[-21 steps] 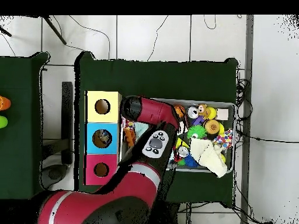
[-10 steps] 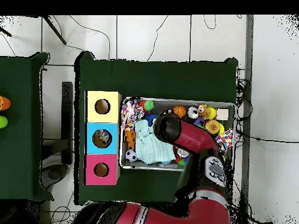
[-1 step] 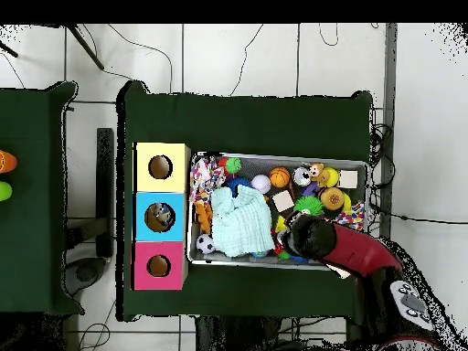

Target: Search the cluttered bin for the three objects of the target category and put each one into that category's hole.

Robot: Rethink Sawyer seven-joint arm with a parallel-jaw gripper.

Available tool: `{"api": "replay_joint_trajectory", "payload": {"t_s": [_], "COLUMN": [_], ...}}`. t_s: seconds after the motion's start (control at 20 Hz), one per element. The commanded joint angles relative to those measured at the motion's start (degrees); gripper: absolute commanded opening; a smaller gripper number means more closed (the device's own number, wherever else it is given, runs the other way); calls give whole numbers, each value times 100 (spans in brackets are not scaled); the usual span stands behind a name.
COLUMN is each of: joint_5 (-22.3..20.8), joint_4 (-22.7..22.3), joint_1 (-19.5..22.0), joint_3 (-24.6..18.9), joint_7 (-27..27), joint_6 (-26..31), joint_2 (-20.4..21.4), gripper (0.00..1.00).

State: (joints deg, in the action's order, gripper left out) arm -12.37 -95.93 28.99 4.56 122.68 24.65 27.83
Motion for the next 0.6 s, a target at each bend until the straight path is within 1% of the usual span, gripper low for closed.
{"api": "replay_joint_trajectory", "payload": {"t_s": [0.05,0.2,0.25,0.35,0.45,0.5,0.6], "joint_5": [-755,-746,-724,-550,-356,-214,10], "joint_4": [805,1030,1037,884,584,413,183], "joint_1": [-251,-528,-587,-704,-845,-866,-838], "joint_3": [-1098,-974,-955,-929,-875,-889,-958], "joint_7": [-1278,-741,-616,-373,-281,-265,-305], "joint_6": [509,451,455,595,1010,1294,1773], "joint_2": [-544,-704,-691,-474,86,394,854], "gripper": [0,0,0,0,0,0,0]}}
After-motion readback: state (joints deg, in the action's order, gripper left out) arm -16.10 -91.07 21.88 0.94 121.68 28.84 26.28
